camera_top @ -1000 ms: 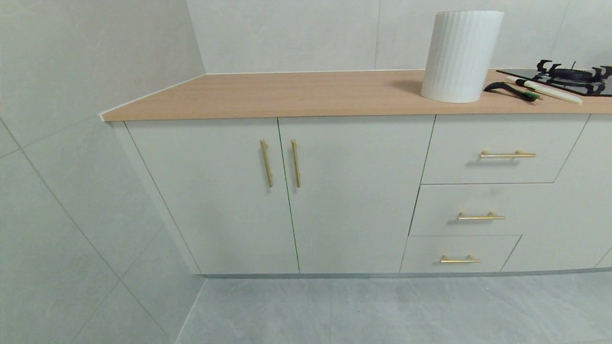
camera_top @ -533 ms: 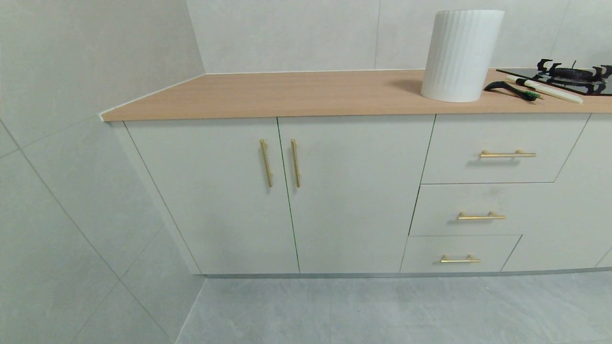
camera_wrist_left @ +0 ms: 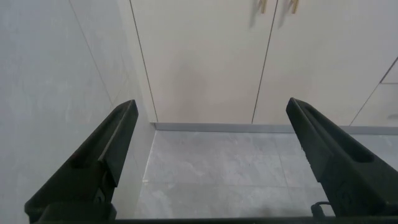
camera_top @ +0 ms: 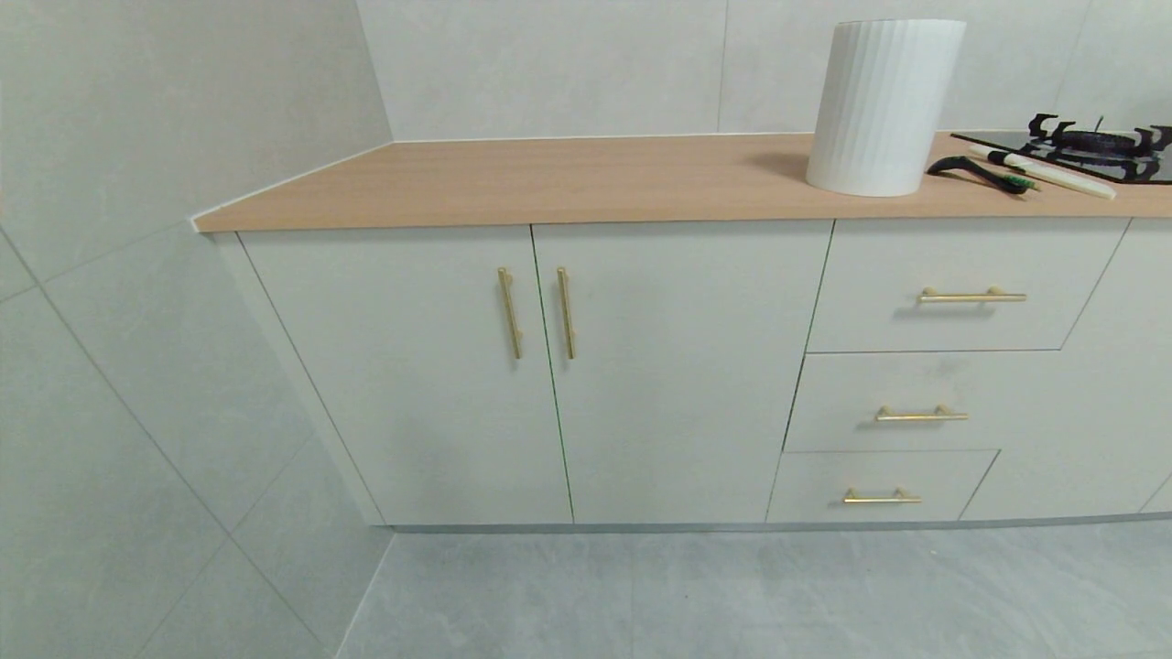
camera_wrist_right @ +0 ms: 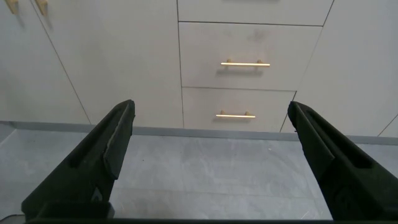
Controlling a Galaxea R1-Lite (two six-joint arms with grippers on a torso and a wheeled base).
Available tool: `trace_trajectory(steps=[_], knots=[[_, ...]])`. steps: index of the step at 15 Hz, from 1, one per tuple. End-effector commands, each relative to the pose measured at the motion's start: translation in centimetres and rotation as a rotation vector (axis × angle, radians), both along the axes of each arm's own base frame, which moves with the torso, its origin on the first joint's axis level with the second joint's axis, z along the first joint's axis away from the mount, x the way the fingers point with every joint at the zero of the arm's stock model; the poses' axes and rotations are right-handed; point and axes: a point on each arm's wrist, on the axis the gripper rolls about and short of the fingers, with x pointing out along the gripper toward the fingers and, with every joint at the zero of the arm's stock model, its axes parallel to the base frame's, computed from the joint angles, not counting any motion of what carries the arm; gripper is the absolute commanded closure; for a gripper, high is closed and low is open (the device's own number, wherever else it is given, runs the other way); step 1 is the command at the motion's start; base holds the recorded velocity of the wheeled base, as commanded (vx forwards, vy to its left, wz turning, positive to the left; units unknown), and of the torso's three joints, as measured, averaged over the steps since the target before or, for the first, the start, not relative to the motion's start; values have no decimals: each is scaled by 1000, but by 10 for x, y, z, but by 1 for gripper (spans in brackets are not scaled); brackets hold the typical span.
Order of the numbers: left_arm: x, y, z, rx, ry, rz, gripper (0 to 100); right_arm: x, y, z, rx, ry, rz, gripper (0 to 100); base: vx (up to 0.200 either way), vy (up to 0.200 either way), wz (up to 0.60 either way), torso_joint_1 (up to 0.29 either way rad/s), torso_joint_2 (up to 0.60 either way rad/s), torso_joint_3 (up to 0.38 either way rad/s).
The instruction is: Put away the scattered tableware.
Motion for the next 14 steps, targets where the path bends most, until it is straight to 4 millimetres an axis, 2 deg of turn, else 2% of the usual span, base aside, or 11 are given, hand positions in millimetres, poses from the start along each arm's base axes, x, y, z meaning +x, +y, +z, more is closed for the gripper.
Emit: trace_trajectory(steps=[1, 12, 14], knots=[[0, 0, 0, -2, 1, 0, 0, 0, 0, 0, 1, 3, 3, 0, 0, 0, 0, 0, 0, 0], [0, 0, 0, -5, 0, 0, 0, 0, 0, 0, 1, 3, 1, 0, 0, 0, 0, 0, 0, 0], [0, 0, 0, -5, 1, 0, 0, 0, 0, 0, 1, 3, 1, 0, 0, -200, 0, -2, -2, 2]])
